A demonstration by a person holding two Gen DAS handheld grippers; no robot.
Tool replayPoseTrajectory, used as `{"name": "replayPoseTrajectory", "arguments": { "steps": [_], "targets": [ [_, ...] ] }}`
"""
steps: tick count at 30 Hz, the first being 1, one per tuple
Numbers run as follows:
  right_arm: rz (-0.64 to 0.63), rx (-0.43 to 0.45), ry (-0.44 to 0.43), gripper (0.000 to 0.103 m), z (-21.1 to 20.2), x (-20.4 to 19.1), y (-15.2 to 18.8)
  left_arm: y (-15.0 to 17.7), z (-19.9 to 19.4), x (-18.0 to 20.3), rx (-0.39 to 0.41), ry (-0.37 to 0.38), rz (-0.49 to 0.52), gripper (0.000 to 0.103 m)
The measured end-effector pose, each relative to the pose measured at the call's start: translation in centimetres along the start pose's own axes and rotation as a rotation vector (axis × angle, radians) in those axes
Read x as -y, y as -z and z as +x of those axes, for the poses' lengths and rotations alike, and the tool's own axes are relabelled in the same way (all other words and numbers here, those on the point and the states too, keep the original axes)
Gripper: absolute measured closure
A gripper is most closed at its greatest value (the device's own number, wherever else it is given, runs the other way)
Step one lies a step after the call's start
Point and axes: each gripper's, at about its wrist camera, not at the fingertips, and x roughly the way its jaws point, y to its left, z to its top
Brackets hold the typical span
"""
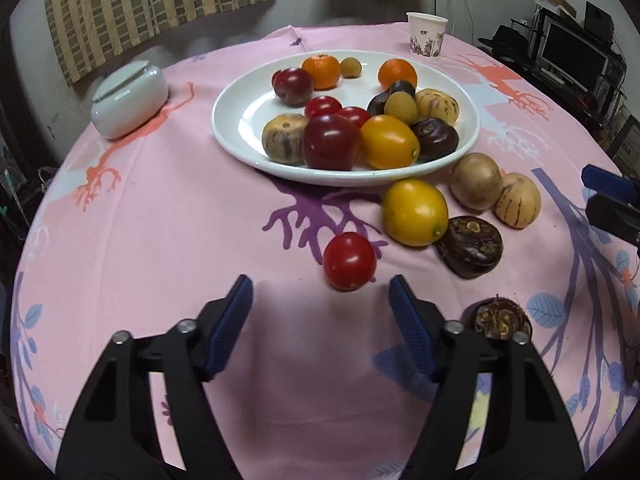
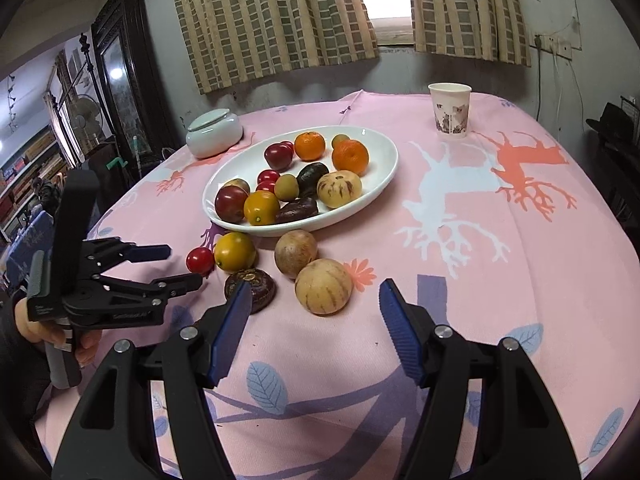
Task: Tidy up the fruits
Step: 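Move both open tools back over the remaining fruits, then grasp a small red tomato with the left tool while the right tool grasps a striped tan fruit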
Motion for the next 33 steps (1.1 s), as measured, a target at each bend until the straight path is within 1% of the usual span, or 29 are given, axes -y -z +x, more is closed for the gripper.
{"name": "replayPoseTrajectory", "arguments": {
  "steps": [2, 4, 5, 6, 7, 8, 10, 12, 14, 15, 18, 21, 22, 24, 26, 29, 33],
  "targets": [
    [-0.002, -0.012, 0.004, 0.036, 0.3, 0.1, 0.1, -0.2, 0.6, -0.1, -0.007, -0.007, -0.01, 0.04],
    [-0.01, -0.019, 0.003, 0.036, 0.5, 0.2, 0.1, -0.5, 1.0, 0.1, -0.009, 0.004, -0.01, 0.045],
    [-0.012, -0.023, 0.001, 0.036, 0.6, 0.1, 0.1, -0.6, 1.1, 0.2, -0.004, 0.013, -0.009, 0.051],
    [-0.013, -0.027, -0.001, 0.036, 0.6, 0.2, 0.1, -0.8, 1.2, 0.3, 0.003, 0.026, -0.008, 0.06],
    [-0.01, -0.027, -0.003, 0.036, 0.6, 0.2, 0.1, -1.0, 1.3, 0.4, 0.003, 0.042, -0.01, 0.065],
    [-0.007, -0.029, -0.002, 0.036, 0.7, 0.3, 0.1, -1.2, 1.3, 0.5, 0.001, 0.071, -0.02, 0.075],
    [-0.004, -0.033, -0.001, 0.036, 0.8, 0.5, 0.2, -1.4, 1.4, 0.6, -0.001, 0.073, -0.037, 0.075],
    [-0.001, -0.037, 0.004, 0.036, 1.0, 0.6, 0.2, -1.3, 1.3, 0.9, -0.001, 0.066, -0.024, 0.076],
    [-0.003, -0.044, 0.008, 0.036, 1.2, 0.7, 0.4, -0.9, 0.5, 0.8, -0.006, 0.098, -0.051, 0.076],
    [-0.005, -0.047, 0.011, 0.036, 1.3, 0.7, 0.4, -0.6, -0.2, 0.7, 0.003, 0.118, -0.066, 0.076],
    [-0.025, -0.057, 0.025, 0.036, 1.7, 0.4, 0.7, 0.6, -2.6, 0.7, 0.045, 0.144, -0.07, 0.076],
    [-0.072, -0.098, 0.062, 0.037, 2.7, -0.3, 1.1, 1.7, -4.2, 0.7, 0.076, 0.177, -0.082, 0.075],
    [-0.078, -0.126, 0.069, 0.037, 3.2, -0.5, 1.2, 1.8, -4.4, 0.7, 0.085, 0.18, -0.081, 0.075],
    [-0.068, -0.152, 0.063, 0.037, 3.8, -0.7, 1.2, 2.0, -4.3, 0.6, 0.097, 0.175, -0.078, 0.075],
    [-0.086, -0.181, 0.086, 0.037, 4.7, -0.8, 1.0, 2.1, -3.9, 0.2, 0.083, 0.208, -0.098, 0.075],
    [-0.107, -0.221, 0.121, 0.037, 6.3, -0.7, 0.3, 2.4, -3.4, -0.3, 0.061, 0.229, -0.116, 0.075],
    [-0.127, -0.237, 0.146, 0.037, 7.5, -0.7, -0.8, 2.5, -3.7, -0.6, 0.076, 0.238, -0.111, 0.075]
  ]
}}
